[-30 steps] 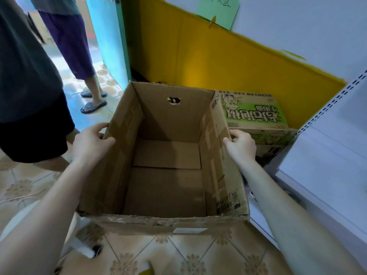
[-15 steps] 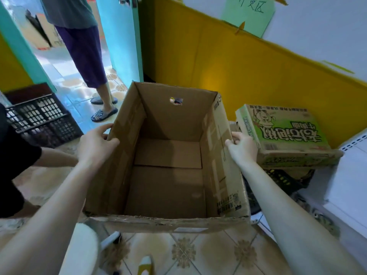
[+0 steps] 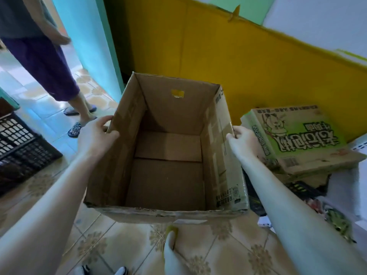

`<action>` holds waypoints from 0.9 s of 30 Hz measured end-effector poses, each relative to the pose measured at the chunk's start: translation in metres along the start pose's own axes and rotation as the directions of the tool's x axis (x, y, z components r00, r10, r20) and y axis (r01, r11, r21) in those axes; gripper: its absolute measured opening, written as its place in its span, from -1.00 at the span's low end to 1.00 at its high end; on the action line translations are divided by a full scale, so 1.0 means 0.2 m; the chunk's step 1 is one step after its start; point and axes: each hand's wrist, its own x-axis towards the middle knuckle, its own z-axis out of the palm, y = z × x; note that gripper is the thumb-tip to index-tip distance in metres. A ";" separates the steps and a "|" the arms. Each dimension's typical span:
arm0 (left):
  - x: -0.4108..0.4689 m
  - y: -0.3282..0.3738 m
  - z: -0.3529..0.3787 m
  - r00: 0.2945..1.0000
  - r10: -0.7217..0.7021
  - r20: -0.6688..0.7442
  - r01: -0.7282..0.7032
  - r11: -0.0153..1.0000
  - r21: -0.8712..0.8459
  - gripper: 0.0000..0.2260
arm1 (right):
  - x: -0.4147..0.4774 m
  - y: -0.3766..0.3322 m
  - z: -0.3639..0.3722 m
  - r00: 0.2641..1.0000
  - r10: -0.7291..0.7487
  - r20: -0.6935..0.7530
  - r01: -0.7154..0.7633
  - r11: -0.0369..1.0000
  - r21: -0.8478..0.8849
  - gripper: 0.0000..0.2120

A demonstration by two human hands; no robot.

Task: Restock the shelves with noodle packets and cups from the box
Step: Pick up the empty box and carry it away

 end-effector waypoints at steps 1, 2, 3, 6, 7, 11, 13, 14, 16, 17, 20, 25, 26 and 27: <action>0.09 0.01 0.03 1.000 0.004 0.001 -0.004 1.000 0.002 -0.57 | 0.08 -0.01 0.03 1.000 0.002 -0.007 -0.002 1.000 -0.004 -0.76; 0.17 0.03 0.06 1.000 0.004 0.003 -0.004 1.000 -0.005 -0.57 | 0.15 -0.03 0.06 1.000 0.006 -0.012 -0.006 1.000 -0.005 -0.77; 0.26 0.05 0.10 1.000 0.004 0.010 -0.004 1.000 -0.011 -0.57 | 0.23 -0.04 0.10 1.000 0.012 -0.017 -0.012 1.000 -0.002 -0.77; 0.49 0.12 0.18 1.000 0.006 0.024 -0.006 1.000 0.013 -0.58 | 0.44 -0.11 0.17 0.998 0.052 -0.034 -0.051 0.999 0.016 -0.73; 0.57 0.14 0.21 1.000 0.006 0.024 -0.006 1.000 0.012 -0.57 | 0.51 -0.13 0.20 0.998 0.058 -0.039 -0.058 0.998 0.018 -0.72; 0.85 0.21 0.32 0.999 0.019 0.036 -0.020 1.000 0.018 -0.56 | 0.77 -0.18 0.31 0.994 0.085 -0.073 -0.084 0.996 0.017 -0.70; 0.98 0.24 0.37 0.999 0.027 0.041 -0.028 0.999 0.019 -0.57 | 0.89 -0.20 0.36 0.991 0.102 -0.081 -0.100 0.995 0.029 -0.69; 1.05 0.25 0.40 0.998 0.031 0.045 -0.032 0.999 0.023 -0.57 | 0.94 -0.21 0.39 0.990 0.111 -0.081 -0.109 0.993 0.035 -0.69; 1.19 0.27 0.46 0.998 0.039 0.057 -0.041 0.999 0.023 -0.58 | 1.07 -0.22 0.44 0.989 0.127 -0.077 -0.124 0.991 0.040 -0.69; 1.26 0.28 0.50 0.997 0.040 0.063 -0.041 0.999 0.020 -0.57 | 1.13 -0.23 0.46 0.989 0.132 -0.073 -0.129 0.991 0.041 -0.69; 1.48 0.29 0.61 0.994 0.033 0.108 -0.033 0.999 -0.003 -0.57 | 1.32 -0.27 0.53 0.982 0.177 -0.065 -0.175 0.984 0.037 -0.69; 1.80 0.32 0.78 0.983 0.014 0.184 -0.013 1.000 -0.009 -0.56 | 1.58 -0.32 0.63 0.960 0.271 -0.076 -0.268 0.962 0.055 -0.68; 1.85 0.33 0.81 0.981 0.013 0.196 -0.012 1.000 -0.005 -0.56 | 1.63 -0.31 0.65 0.954 0.289 -0.082 -0.285 0.957 0.052 -0.67; 1.90 0.33 0.84 0.977 0.006 0.211 -0.006 1.000 -0.002 -0.56 | 1.67 -0.31 0.67 0.949 0.303 -0.088 -0.300 0.953 0.046 -0.67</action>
